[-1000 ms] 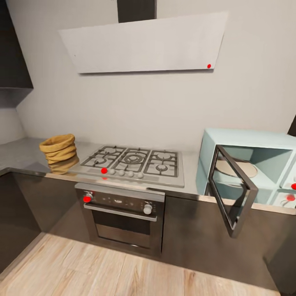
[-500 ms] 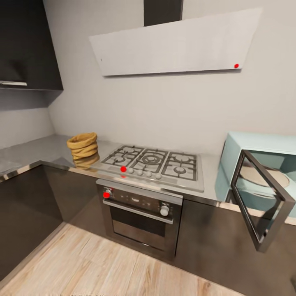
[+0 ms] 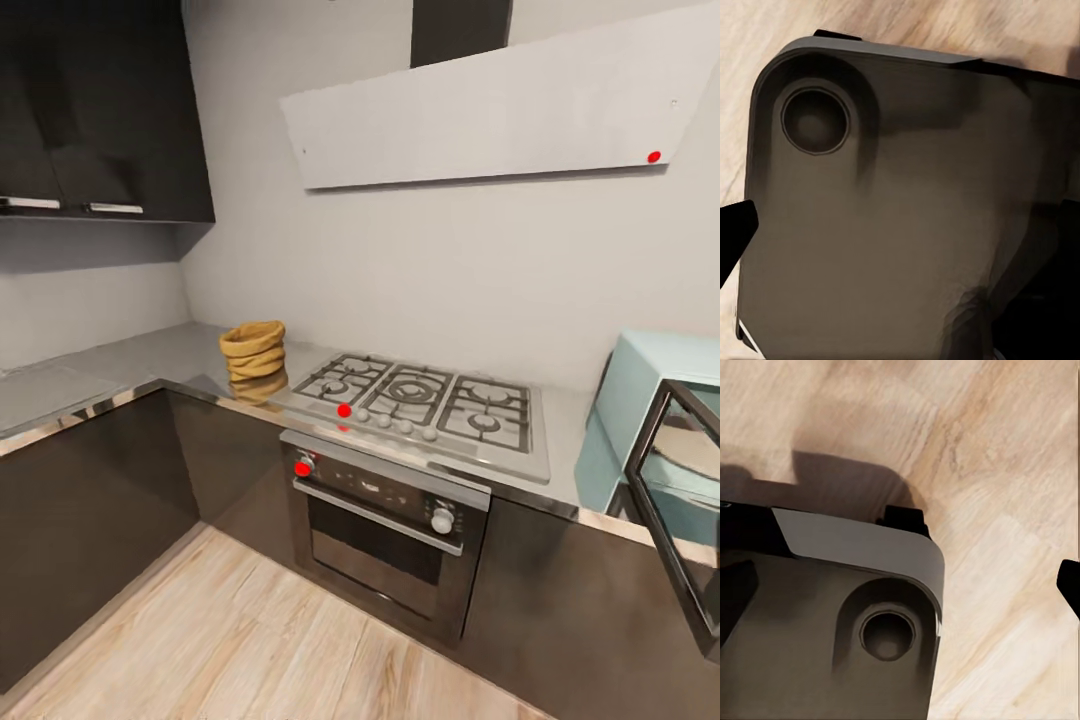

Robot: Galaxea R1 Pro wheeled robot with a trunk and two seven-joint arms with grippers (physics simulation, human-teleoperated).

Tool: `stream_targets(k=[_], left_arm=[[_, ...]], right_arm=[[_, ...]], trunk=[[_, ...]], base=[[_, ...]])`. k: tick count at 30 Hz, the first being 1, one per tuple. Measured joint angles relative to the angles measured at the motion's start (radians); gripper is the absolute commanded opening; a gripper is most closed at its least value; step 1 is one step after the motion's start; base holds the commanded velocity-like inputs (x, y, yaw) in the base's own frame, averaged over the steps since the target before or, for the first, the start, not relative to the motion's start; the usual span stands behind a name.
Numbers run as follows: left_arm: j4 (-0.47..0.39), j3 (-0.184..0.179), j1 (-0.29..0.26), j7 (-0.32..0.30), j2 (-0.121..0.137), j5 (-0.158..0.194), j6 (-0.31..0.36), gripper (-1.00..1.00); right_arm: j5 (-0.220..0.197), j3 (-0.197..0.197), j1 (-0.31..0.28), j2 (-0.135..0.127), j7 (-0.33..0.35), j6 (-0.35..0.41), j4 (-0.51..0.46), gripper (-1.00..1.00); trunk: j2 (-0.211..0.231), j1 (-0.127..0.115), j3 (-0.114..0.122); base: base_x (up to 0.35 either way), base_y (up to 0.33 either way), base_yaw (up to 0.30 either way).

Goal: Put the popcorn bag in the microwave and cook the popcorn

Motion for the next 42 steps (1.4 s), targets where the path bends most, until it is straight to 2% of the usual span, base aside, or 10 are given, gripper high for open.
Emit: stream_targets(k=[42], left_arm=[[0.000, 0.000, 0.000, 0.000, 0.000, 0.000, 0.000, 1.00]], right_arm=[[0.000, 0.000, -0.001, 0.002, -0.001, -0.014, 0.000, 1.00]], trunk=[[0.000, 0.000, 0.022]], base=[[0.000, 0.000, 0.279]])
